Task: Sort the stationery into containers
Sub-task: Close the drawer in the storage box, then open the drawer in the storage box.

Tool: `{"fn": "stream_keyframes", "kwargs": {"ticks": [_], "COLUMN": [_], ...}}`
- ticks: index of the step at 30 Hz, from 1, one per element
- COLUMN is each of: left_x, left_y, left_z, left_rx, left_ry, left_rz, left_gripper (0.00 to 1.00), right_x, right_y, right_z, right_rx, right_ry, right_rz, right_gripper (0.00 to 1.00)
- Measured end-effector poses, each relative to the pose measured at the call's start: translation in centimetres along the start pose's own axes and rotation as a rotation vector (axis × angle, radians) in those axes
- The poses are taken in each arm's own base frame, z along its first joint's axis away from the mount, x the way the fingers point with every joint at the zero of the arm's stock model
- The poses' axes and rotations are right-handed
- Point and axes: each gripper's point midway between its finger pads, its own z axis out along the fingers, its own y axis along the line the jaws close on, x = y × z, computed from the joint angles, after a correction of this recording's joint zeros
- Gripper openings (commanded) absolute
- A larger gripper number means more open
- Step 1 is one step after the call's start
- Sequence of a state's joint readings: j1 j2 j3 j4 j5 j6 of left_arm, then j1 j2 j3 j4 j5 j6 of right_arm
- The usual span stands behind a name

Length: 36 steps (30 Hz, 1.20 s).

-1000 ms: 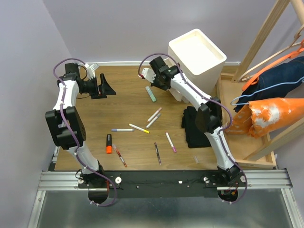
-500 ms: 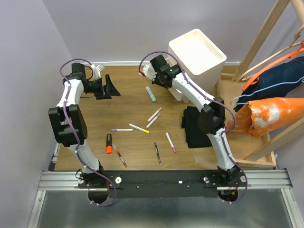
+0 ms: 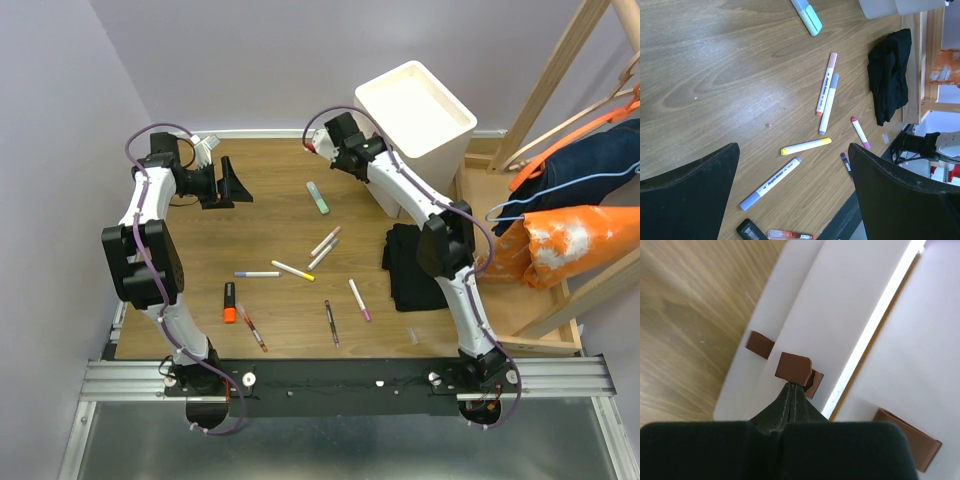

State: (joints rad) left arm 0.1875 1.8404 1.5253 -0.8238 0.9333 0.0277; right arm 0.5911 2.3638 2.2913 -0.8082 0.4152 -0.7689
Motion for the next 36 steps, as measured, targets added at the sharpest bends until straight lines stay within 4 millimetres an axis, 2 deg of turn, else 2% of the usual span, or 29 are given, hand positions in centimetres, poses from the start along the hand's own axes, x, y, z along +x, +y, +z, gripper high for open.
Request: {"fn": "stream_keyframes", "kwargs": {"ticks": [5, 13, 16, 17, 20, 21, 24, 27, 28, 29, 31, 33, 36], "left_x": [-0.1, -0.2, -0.2, -0.2, -0.4, -0.3, 0.4, 2.9, 4.0, 5.2, 6.9, 8.0, 8.1], "left_y": [0.0, 0.0, -0.1, -0.1, -0.4, -0.5, -0.7, 0.4, 1.0, 1.6, 2.4, 2.9, 2.7], "left_z": [0.0, 0.1, 0.1, 0.1, -0.1, -0.1, -0.3, 0.1, 0.4, 0.6, 1.0, 1.0, 0.5], "left_rx": [0.0, 0.0, 0.0, 0.0, -0.001, -0.002, -0.032, -0.086, -0.109, -0.129, -0.16, -0.181, -0.195], "left_ry": [-0.005, -0.006, -0.006, -0.008, -0.021, -0.025, -0.042, -0.03, -0.018, 0.001, 0.029, 0.054, 0.057], "left_rz": [0.0, -0.001, -0.003, -0.005, -0.024, -0.032, -0.081, -0.173, -0.207, -0.245, -0.292, -0.295, -0.225], "left_gripper": [0.99, 0.99, 0.99, 0.99, 0.99, 0.99, 0.99, 0.99, 0.99, 0.99, 0.99, 0.97, 0.99], "right_x": [1.7, 2.3, 1.9, 1.4, -0.6, -1.4, -3.4, -5.2, -5.1, -4.8, -3.8, -2.4, 0.1], "right_y": [-1.6, -1.7, -1.8, -1.9, -2.0, -1.8, -0.4, 0.7, 1.8, 2.6, 5.6, 8.6, 13.1], "right_z": [0.5, 0.8, 0.4, 0.0, -1.2, -2.2, -6.6, -12.0, -13.3, -14.0, -15.3, -15.2, -14.4], "right_rx": [0.038, 0.055, 0.044, 0.029, -0.018, -0.051, -0.205, -0.364, -0.422, -0.459, -0.579, -0.677, -0.807], "right_ry": [0.04, 0.062, 0.048, 0.024, -0.075, -0.12, -0.266, -0.409, -0.433, -0.435, -0.423, -0.379, -0.28], "right_rz": [0.014, 0.02, 0.045, 0.071, 0.157, 0.194, 0.304, 0.382, 0.396, 0.399, 0.403, 0.398, 0.39], "right_gripper": [0.01, 0.01, 0.3, 0.51, 0.7, 0.72, 0.76, 0.77, 0.77, 0.77, 0.77, 0.77, 0.75]}}
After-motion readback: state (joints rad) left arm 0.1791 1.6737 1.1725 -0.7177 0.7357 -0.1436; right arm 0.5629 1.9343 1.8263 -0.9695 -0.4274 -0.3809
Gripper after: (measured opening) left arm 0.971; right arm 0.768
